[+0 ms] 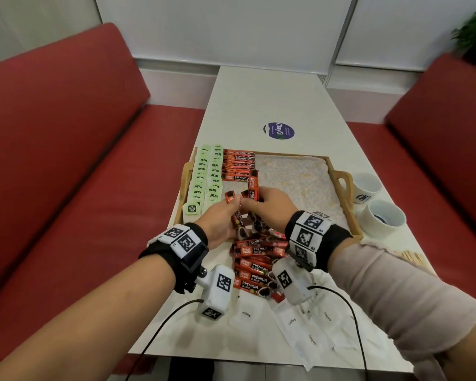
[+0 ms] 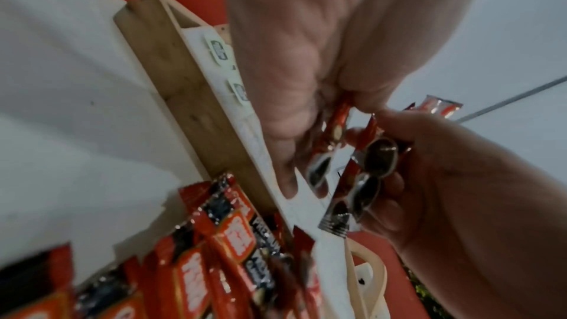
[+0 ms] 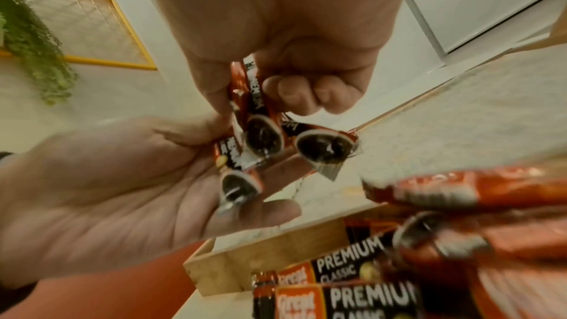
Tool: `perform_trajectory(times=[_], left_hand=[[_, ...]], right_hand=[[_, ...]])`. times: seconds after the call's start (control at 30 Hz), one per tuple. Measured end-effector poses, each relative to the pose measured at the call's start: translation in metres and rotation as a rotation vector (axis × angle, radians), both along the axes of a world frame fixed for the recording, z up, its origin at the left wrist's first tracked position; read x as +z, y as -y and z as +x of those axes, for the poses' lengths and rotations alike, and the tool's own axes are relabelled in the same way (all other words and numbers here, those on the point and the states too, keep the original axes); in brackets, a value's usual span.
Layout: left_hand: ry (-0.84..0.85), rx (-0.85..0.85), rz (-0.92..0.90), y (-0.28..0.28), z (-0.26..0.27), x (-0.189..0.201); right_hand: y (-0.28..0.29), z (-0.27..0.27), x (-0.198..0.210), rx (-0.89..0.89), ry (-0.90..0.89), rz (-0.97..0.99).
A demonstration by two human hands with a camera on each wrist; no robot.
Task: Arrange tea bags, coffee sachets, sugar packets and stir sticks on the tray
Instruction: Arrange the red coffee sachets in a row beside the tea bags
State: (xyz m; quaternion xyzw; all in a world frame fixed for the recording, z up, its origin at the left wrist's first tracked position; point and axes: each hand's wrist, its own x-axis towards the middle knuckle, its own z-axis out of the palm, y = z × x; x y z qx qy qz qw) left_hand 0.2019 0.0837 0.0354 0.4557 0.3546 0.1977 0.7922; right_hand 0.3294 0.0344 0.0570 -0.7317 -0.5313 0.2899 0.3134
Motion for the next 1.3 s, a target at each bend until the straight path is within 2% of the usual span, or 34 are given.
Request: perform_trajectory(times=[0.17,0.43,0.7,0.9,1.1,1.17,1.3], left_hand=[[0.045,-0.013,-0.067,-0.007,0.005,0.005],[0.015,0.031,-0.103,-0.016,0.013,0.006],[-0.036,-0.078,-0.107,-0.030,0.018,0.002],[-0.132,0.110,0.052,-0.054,0.027,0.005],[-0.101,0.354,0.172,-0.085,0.029,0.018],[-0.071,0.396,0.191,-0.095,0.029,0.020],[-0.064,0.424,0.218,-0.111,0.025,0.019]], right_hand=[[-0.014,0.000,-0.001,0.066,0.097,-0.018],[-0.029,0.003,-0.002,0.100,0.004,0.030],[-0.034,0.013,0.003,0.073,-0.007,-0.086],[-0.051,0.028,0.006,0.018,0.028,-0.101],[-0.077,0.047,0.005,-0.056,0.120,-0.129],[-0.086,0.051,0.002,-0.082,0.177,-0.139],[-0.101,0.057,-0.003,-0.014,0.359,-0.189]])
